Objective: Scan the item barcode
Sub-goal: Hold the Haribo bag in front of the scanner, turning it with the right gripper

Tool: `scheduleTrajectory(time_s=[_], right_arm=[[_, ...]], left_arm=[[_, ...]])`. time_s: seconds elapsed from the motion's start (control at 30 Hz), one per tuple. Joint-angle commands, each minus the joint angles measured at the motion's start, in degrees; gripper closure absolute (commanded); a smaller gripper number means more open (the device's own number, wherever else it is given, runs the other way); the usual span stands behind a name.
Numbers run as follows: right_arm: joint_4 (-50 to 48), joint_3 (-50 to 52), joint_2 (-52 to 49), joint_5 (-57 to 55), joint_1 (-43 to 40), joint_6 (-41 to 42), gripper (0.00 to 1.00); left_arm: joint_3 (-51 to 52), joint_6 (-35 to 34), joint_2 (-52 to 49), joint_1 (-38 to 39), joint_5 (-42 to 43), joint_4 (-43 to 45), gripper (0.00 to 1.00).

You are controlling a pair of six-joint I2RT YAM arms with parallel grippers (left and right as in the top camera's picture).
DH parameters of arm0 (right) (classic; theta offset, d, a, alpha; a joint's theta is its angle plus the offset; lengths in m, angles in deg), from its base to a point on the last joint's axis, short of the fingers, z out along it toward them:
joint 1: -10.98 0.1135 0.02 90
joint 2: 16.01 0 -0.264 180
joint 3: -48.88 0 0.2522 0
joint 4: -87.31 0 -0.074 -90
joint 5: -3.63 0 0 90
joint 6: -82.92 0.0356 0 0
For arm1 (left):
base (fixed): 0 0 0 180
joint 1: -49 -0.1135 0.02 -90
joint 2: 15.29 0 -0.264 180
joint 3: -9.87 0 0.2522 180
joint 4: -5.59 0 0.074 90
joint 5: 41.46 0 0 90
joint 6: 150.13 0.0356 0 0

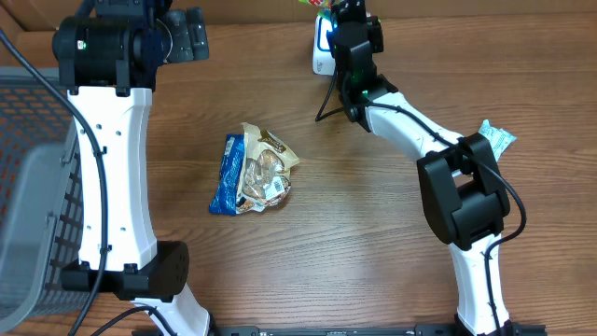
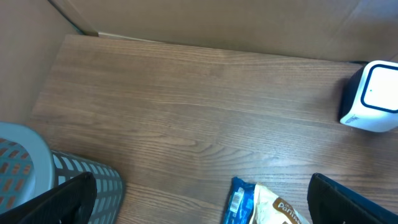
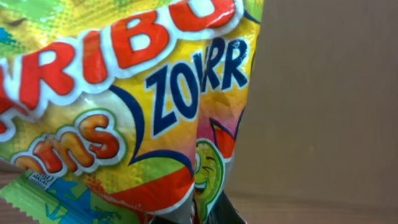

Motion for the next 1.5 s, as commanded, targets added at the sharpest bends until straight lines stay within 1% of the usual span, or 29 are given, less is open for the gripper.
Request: scheduleTrajectory(time_s=[0.0,0.07,0.2,0.4,0.57,0.87,1.07,1.47], right_arm=[[-4.07,-0.90,-0.92,2.84,-0.22,-11.21,0.96],[-5.25,-0.90,-1.88,3.17,-0.20,-13.07,0.96],[-5.42,-0.90,-2.01,3.34,-0.48,-13.05,0.96],[-5.84,-0.90,-2.12,7.45,-2.01,-13.07,0.96],[-9.97,-0.92,-3.08,8.15,-3.74,-13.07,0.96],[-12.28,-0.92,-5.57,11.34,-5.01,-13.29,0.96],[-12.39,-0.92,-5.70,13.33,-4.98,-13.25,0.96],[-11.52,-0.92,-5.73,13.25,-4.98,-13.27,0.96]], left_arm=[[-0.04,-0.37,-0.20,0.11,-0.55,0.17,0.00],[-0.04,-0.37,-0.20,0.11,-0.55,0.17,0.00],[-0.04,-0.37,-0.20,0.11,-0.55,0.17,0.00],[-0.04,-0.37,-0.20,0.11,-0.55,0.17,0.00],[-0.04,-0.37,-0.20,0.11,-0.55,0.17,0.00],[-0.04,-0.37,-0.20,0.11,-0.55,0.17,0.00],[-0.04,-0.37,-0.20,0.11,-0.55,0.17,0.00],[-0.04,-0.37,-0.20,0.11,-0.55,0.17,0.00]])
